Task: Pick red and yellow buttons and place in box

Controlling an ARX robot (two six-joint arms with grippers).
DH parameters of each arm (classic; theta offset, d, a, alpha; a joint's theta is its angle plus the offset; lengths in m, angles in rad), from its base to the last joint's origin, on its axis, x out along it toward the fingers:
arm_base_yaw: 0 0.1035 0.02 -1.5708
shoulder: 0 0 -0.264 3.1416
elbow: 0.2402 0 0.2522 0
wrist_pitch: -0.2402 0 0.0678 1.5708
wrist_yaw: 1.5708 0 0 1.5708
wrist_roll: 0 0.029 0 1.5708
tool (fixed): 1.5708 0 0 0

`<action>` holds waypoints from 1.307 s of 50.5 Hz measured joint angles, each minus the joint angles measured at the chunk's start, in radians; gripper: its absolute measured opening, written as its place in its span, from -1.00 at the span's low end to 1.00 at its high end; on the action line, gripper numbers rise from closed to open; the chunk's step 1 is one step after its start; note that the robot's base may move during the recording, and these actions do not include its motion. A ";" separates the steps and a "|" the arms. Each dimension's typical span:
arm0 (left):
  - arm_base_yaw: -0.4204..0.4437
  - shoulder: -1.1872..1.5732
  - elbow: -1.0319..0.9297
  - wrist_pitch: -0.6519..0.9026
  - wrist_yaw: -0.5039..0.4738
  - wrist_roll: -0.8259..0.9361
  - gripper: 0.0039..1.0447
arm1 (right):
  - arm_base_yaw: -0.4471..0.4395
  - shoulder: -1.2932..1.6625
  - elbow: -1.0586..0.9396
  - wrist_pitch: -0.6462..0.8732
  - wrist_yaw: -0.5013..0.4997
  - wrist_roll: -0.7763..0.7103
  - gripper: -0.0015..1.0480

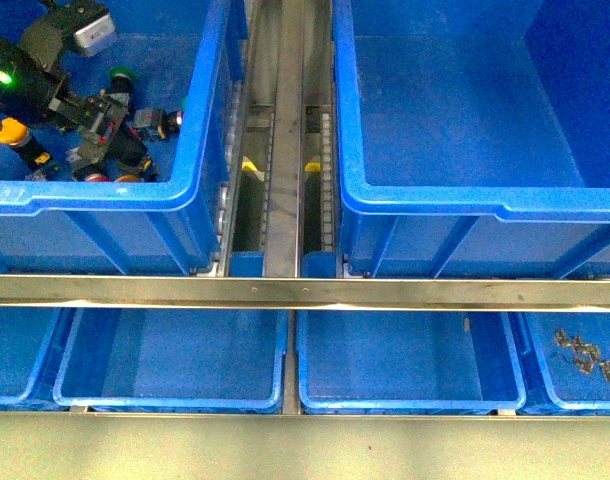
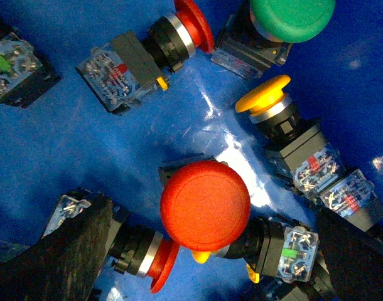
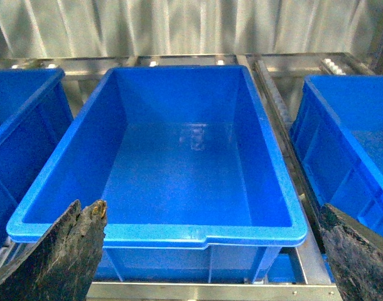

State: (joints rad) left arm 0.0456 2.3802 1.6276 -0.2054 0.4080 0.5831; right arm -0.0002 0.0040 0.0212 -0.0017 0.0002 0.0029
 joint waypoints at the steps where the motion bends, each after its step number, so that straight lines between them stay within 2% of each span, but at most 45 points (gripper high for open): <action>1: 0.000 0.008 0.005 -0.001 0.000 0.000 0.85 | 0.000 0.000 0.000 0.000 0.000 0.000 0.88; 20: 0.000 0.064 0.064 -0.011 -0.003 -0.008 0.82 | 0.000 0.000 0.000 0.000 0.000 0.000 0.88; 26: 0.000 0.072 0.064 -0.012 0.000 -0.015 0.45 | 0.000 0.000 0.000 0.000 0.000 0.000 0.88; 35: -0.002 0.076 0.064 -0.002 0.005 -0.027 -0.27 | 0.000 0.000 0.000 0.000 0.000 0.000 0.88; 37: -0.002 0.076 0.064 -0.001 0.007 -0.030 -0.35 | 0.000 0.000 0.000 0.000 0.000 0.000 0.88; 53: -0.001 0.076 0.064 0.032 0.011 -0.060 -0.37 | 0.000 0.000 0.000 0.000 0.000 0.000 0.88; 61: 0.014 0.044 0.048 0.088 0.061 -0.169 -0.37 | 0.000 0.000 0.000 0.000 0.000 0.000 0.88; 66: 0.050 -0.044 -0.003 0.137 0.131 -0.339 -0.37 | 0.000 0.000 0.000 0.000 0.000 0.000 0.88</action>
State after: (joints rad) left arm 0.0952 2.3363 1.6249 -0.0681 0.5392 0.2440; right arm -0.0002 0.0040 0.0212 -0.0017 0.0002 0.0029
